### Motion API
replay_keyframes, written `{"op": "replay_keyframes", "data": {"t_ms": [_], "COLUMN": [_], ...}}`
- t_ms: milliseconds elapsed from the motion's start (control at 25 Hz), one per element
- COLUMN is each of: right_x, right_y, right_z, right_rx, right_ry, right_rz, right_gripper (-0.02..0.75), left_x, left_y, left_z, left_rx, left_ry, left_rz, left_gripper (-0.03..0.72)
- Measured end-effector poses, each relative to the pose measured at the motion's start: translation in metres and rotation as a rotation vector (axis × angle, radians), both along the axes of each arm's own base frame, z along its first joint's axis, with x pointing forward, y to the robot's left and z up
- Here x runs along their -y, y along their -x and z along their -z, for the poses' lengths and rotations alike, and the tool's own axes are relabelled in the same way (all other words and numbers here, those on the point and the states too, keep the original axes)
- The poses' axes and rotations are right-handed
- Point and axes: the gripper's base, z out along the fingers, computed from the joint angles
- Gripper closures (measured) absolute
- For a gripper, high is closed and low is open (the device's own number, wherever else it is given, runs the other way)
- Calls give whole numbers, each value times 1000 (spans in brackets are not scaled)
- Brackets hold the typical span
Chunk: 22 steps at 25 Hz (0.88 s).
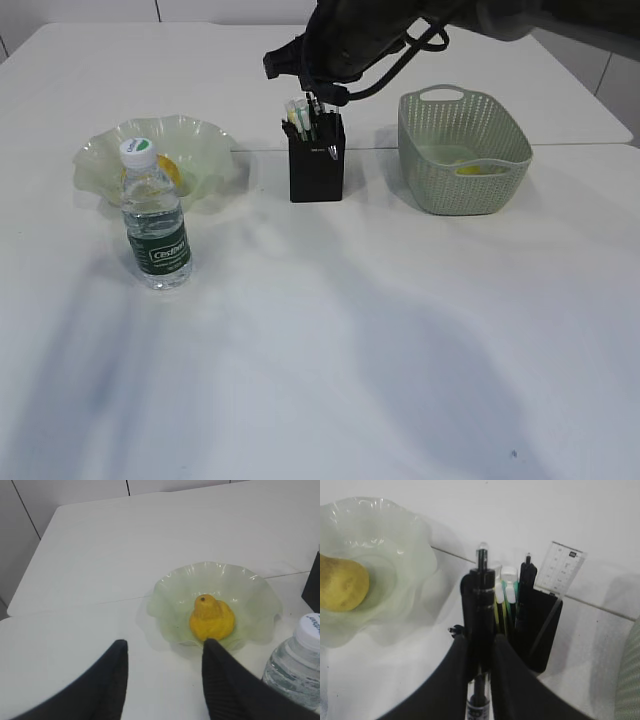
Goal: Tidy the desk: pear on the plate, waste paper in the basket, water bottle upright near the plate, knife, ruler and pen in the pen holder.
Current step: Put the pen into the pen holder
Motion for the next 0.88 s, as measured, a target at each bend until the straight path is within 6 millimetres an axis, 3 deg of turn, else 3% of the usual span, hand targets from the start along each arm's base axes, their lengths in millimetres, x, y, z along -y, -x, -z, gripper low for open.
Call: {"op": "replay_keyframes", "data": {"t_ms": [440,640,880], "right_x": [40,39,34], "right_y": [-24,-28,-39], "right_z": [-9,-16,4], "right_rx": [106,183,216], "right_ry": [-94,-134,-168], "right_rz": [83,77,76], "right_gripper": [668,668,668], "left_x": [0,0,0], "left_y": [0,0,0], "left_z": [0,0,-1], "left_rx": [2,4,8], "left_ry": [0,0,-9], "left_rz": [0,0,4], "left_gripper": [347,347,347]}}
